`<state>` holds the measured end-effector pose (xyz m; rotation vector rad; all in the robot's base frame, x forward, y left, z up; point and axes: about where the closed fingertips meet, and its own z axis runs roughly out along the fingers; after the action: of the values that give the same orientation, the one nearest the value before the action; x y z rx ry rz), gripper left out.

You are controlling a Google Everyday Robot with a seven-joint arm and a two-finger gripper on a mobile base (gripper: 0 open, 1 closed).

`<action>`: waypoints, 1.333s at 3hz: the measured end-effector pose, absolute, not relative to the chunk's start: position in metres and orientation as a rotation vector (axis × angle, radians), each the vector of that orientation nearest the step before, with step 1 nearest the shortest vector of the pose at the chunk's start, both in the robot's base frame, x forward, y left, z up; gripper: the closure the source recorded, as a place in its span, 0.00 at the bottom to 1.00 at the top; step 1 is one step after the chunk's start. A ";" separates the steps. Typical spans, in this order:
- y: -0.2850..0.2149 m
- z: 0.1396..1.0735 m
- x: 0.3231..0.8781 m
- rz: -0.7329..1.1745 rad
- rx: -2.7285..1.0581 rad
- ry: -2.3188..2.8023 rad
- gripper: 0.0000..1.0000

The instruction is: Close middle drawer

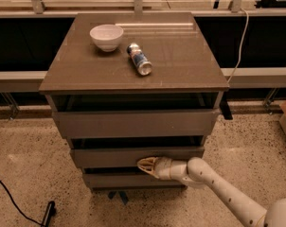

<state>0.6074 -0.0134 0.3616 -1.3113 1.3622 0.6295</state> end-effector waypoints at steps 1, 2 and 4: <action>-0.014 0.362 0.607 0.629 -1.311 1.362 1.00; -0.020 0.360 0.579 0.667 -1.300 1.372 1.00; -0.032 0.389 0.499 0.710 -1.311 1.375 1.00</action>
Offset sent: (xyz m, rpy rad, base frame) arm -0.0447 -0.0160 -0.0109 0.0177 0.0605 -0.0058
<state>0.4995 -0.0322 0.3890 -1.3114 1.3746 0.7104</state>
